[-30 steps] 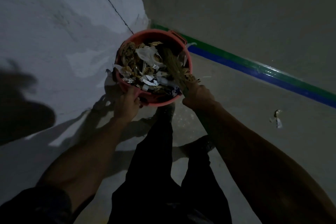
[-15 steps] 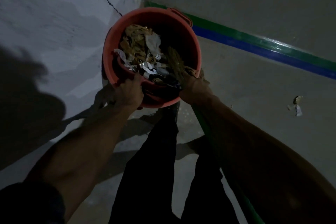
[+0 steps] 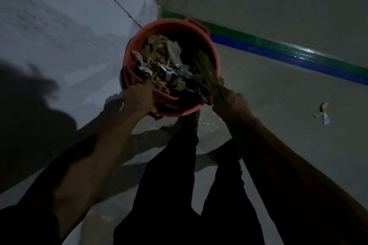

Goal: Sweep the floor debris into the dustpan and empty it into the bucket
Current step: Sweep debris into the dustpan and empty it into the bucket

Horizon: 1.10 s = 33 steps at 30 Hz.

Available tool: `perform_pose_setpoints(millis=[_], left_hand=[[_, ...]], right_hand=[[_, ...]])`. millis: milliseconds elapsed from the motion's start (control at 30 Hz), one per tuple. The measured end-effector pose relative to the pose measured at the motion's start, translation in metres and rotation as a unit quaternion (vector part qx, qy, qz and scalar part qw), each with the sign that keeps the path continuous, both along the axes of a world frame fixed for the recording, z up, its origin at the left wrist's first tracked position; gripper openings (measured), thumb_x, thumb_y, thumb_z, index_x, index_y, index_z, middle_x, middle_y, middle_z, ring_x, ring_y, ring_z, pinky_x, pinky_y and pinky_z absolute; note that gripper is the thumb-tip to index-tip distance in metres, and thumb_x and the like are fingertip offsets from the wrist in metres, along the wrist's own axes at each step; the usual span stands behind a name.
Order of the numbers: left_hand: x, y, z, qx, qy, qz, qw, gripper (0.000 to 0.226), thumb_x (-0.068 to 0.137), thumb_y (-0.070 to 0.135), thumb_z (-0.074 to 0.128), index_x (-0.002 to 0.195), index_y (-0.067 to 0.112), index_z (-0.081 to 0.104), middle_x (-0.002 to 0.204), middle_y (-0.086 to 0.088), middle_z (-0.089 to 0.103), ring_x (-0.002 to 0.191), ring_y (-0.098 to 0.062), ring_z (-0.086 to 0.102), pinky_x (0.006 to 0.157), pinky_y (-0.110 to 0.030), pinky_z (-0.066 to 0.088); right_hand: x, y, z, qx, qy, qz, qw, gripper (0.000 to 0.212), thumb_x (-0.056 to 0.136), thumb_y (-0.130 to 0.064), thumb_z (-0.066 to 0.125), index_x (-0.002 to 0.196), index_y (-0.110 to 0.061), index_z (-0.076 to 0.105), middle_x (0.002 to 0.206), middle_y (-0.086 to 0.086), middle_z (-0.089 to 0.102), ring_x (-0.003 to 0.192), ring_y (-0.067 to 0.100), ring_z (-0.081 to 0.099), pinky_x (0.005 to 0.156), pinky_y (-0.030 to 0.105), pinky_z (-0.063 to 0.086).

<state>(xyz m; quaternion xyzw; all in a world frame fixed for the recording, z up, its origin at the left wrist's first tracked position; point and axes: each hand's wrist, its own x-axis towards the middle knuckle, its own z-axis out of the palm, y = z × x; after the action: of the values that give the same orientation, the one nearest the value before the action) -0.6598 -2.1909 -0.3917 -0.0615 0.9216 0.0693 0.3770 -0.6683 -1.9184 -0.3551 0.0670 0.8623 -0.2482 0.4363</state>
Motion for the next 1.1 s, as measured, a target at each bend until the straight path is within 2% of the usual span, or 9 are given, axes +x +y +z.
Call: perform_pose_setpoints(millis=[133, 300, 367, 500, 633, 767, 867, 1000, 1100], left_hand=[[-0.002, -0.001, 0.026, -0.038, 0.041, -0.026, 0.998, 0.021, 0.088, 0.026, 0.056, 0.102, 0.011, 0.053, 0.092, -0.015, 0.064, 0.083, -0.035, 0.063, 0.067, -0.035, 0.041], [-0.004, 0.004, 0.056, -0.039, 0.033, -0.072, 0.996, 0.008, 0.090, 0.018, 0.057, 0.085, 0.014, 0.053, 0.089, -0.014, 0.066, 0.077, -0.032, 0.061, 0.075, -0.040, 0.051], [-0.003, 0.007, 0.060, -0.046, 0.034, -0.096, 0.994, 0.008, 0.093, 0.017, 0.054, 0.092, 0.009, 0.056, 0.093, -0.014, 0.067, 0.081, -0.032, 0.062, 0.077, -0.041, 0.052], [-0.001, 0.016, 0.047, -0.055, 0.009, -0.145, 0.988, 0.029, 0.097, 0.018, 0.047, 0.118, -0.003, 0.051, 0.104, -0.018, 0.064, 0.094, -0.036, 0.062, 0.080, -0.044, 0.052], [-0.009, 0.021, 0.012, -0.074, 0.000, -0.183, 0.980, 0.045, 0.098, 0.025, 0.048, 0.131, -0.005, 0.040, 0.106, -0.018, 0.063, 0.094, -0.035, 0.062, 0.073, -0.040, 0.049], [-0.008, 0.024, -0.018, -0.092, -0.037, -0.187, 0.977, 0.058, 0.099, 0.035, 0.047, 0.138, -0.005, 0.033, 0.106, -0.017, 0.061, 0.094, -0.033, 0.062, 0.070, -0.038, 0.049], [-0.007, 0.023, -0.021, -0.083, -0.027, -0.187, 0.978, 0.045, 0.100, 0.032, 0.046, 0.131, -0.001, 0.042, 0.102, -0.015, 0.062, 0.092, -0.032, 0.062, 0.070, -0.038, 0.050], [-0.012, 0.021, 0.005, -0.061, 0.015, -0.203, 0.977, 0.023, 0.098, 0.022, 0.049, 0.108, 0.002, 0.056, 0.100, -0.015, 0.065, 0.093, -0.033, 0.063, 0.071, -0.038, 0.046], [-0.013, 0.023, 0.032, -0.089, 0.033, -0.222, 0.970, 0.021, 0.098, 0.021, 0.047, 0.105, 0.005, 0.060, 0.097, -0.013, 0.066, 0.091, -0.031, 0.063, 0.067, -0.034, 0.039]], right_hand=[[0.014, 0.006, 0.036, -0.020, -0.015, -0.029, 0.999, 0.066, 0.086, -0.015, 0.062, 0.147, -0.026, 0.039, 0.104, 0.014, 0.066, 0.076, 0.031, 0.067, 0.068, 0.047, 0.060], [0.037, -0.001, 0.053, -0.070, -0.029, -0.063, 0.995, 0.066, 0.089, -0.022, 0.064, 0.149, -0.023, 0.036, 0.103, 0.006, 0.060, 0.070, 0.021, 0.064, 0.062, 0.034, 0.057], [0.046, -0.009, 0.049, -0.080, -0.034, -0.053, 0.995, 0.068, 0.090, -0.023, 0.063, 0.151, -0.023, 0.033, 0.110, 0.009, 0.061, 0.074, 0.025, 0.066, 0.065, 0.036, 0.058], [0.057, -0.027, 0.023, -0.090, -0.035, -0.010, 0.995, 0.059, 0.094, -0.025, 0.060, 0.148, -0.018, 0.037, 0.117, 0.017, 0.060, 0.086, 0.035, 0.066, 0.073, 0.047, 0.057], [0.060, -0.037, -0.015, -0.082, -0.049, 0.004, 0.995, 0.045, 0.096, -0.018, 0.057, 0.139, -0.014, 0.045, 0.104, 0.011, 0.062, 0.074, 0.019, 0.057, 0.061, 0.031, 0.049], [0.068, -0.041, -0.040, -0.075, -0.083, 0.007, 0.994, 0.043, 0.097, -0.017, 0.055, 0.138, -0.011, 0.045, 0.115, 0.018, 0.062, 0.094, 0.030, 0.063, 0.070, 0.030, 0.045], [0.071, -0.046, -0.044, -0.067, -0.088, 0.007, 0.994, 0.044, 0.096, -0.017, 0.056, 0.138, -0.011, 0.043, 0.115, 0.016, 0.061, 0.095, 0.030, 0.062, 0.070, 0.030, 0.044], [0.074, -0.048, -0.025, -0.074, -0.079, -0.007, 0.994, 0.044, 0.096, -0.015, 0.056, 0.137, -0.011, 0.044, 0.114, 0.017, 0.062, 0.096, 0.031, 0.063, 0.074, 0.035, 0.054], [0.082, -0.043, -0.002, -0.079, -0.012, -0.018, 0.997, 0.051, 0.095, -0.012, 0.055, 0.144, -0.014, 0.039, 0.109, 0.015, 0.063, 0.088, 0.029, 0.063, 0.061, 0.027, 0.047]])
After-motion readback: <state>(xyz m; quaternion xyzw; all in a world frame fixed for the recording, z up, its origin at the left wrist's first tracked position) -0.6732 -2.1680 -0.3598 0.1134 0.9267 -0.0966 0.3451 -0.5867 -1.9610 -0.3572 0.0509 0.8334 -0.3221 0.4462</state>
